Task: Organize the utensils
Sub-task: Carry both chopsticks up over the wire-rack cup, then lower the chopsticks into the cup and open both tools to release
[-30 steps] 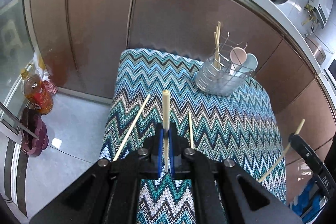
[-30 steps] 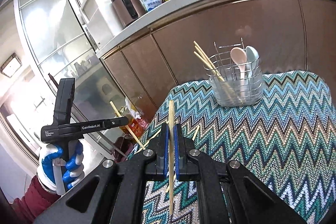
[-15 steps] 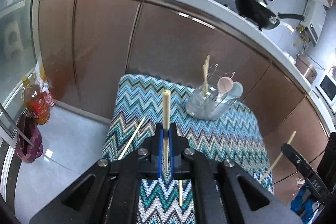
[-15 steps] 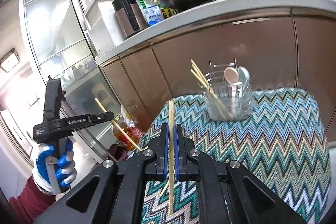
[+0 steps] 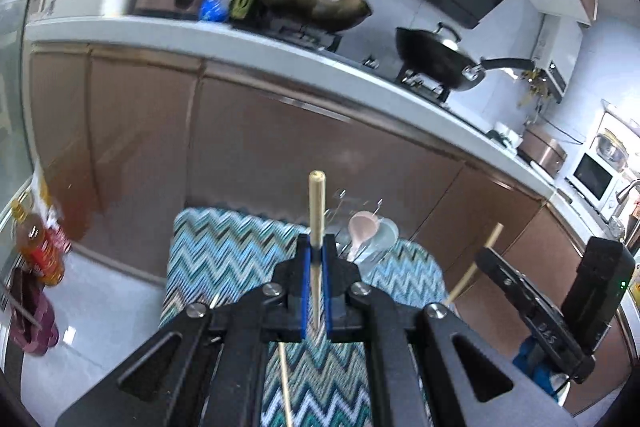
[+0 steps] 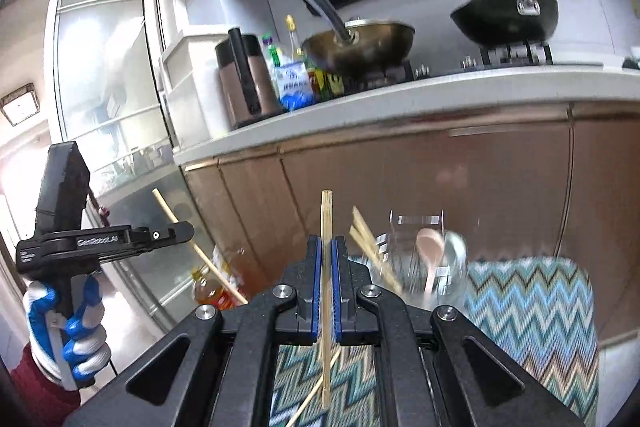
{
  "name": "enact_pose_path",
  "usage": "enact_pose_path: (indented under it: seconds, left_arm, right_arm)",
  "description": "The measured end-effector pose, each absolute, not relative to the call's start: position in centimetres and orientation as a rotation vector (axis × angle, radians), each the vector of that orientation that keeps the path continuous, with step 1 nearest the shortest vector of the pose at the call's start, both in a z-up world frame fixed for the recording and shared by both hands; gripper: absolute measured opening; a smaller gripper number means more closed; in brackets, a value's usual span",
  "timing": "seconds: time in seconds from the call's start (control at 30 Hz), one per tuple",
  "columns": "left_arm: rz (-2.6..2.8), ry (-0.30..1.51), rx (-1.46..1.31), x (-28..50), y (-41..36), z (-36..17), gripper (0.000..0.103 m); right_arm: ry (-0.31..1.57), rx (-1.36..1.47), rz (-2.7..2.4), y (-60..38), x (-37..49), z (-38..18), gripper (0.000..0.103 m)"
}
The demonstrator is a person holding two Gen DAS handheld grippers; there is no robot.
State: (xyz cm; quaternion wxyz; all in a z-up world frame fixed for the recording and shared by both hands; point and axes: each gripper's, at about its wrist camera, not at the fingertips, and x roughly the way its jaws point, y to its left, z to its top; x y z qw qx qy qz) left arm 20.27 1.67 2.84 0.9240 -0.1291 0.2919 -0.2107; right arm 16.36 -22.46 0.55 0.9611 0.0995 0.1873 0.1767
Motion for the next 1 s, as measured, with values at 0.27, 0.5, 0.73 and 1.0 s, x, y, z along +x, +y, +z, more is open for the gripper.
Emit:
enact_pose_path:
  seconds: [0.27, 0.5, 0.73, 1.0]
  left_arm:
    - [-0.446, 0.509, -0.209, 25.3, -3.5, 4.9, 0.005]
    - [-0.432, 0.514, -0.189, 30.6, -7.2, 2.9, 0.005]
    - [-0.402, 0.558, -0.168, 34.9, -9.6, -0.8, 0.005]
    - [-0.371, 0.634, -0.149, 37.2, -10.7, -4.9, 0.005]
  right_arm:
    - [0.266, 0.156, 0.328, -22.8, 22.0, 3.0, 0.005]
    - [0.247, 0.132, 0.291, -23.0, 27.5, 1.8, 0.005]
    - [0.255, 0.108, 0.244, -23.4, 30.8, -1.7, 0.005]
    - [0.310, 0.118, 0.240, -23.6, 32.1, -5.4, 0.005]
